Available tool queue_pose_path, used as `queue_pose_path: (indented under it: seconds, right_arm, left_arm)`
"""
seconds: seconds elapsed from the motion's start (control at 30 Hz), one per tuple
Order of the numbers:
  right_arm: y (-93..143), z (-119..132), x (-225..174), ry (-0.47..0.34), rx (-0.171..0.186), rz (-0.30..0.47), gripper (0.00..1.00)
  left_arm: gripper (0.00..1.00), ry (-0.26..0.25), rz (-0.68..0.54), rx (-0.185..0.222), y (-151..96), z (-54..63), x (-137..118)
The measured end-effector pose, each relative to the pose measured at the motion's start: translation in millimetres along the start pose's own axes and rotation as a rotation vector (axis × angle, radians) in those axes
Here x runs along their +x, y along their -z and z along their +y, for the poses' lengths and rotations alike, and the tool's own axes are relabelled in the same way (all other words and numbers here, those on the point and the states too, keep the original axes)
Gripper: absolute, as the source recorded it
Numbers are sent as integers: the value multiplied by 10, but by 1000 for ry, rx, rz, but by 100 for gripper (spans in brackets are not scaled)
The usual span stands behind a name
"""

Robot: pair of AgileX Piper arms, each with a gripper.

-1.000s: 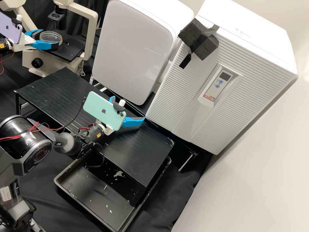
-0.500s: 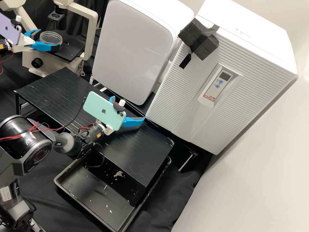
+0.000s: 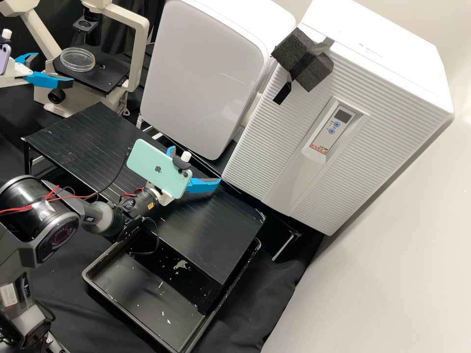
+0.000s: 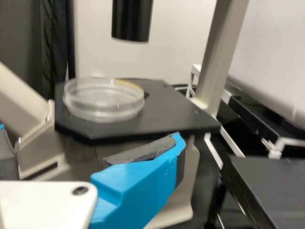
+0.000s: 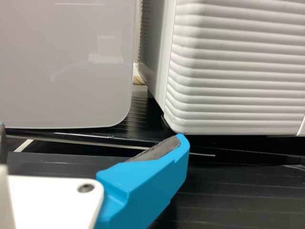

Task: Place the petri dish on the microscope

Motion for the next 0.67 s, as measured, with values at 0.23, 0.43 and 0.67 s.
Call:
queue_pose_path:
  seconds: [0.23,0.43,0.67]
  right_arm:
    - [0,0,0,0,0,0,100]
    - [0,0,0,0,0,0,100]
    - [0,0,0,0,0,0,100]
  left_arm:
    - [100,70,-111,119,-303,-443,-234]
    - [100,-5,-104,134,-417,-617,-395]
    - [100,-75,-78,135,-446,-646,-509]
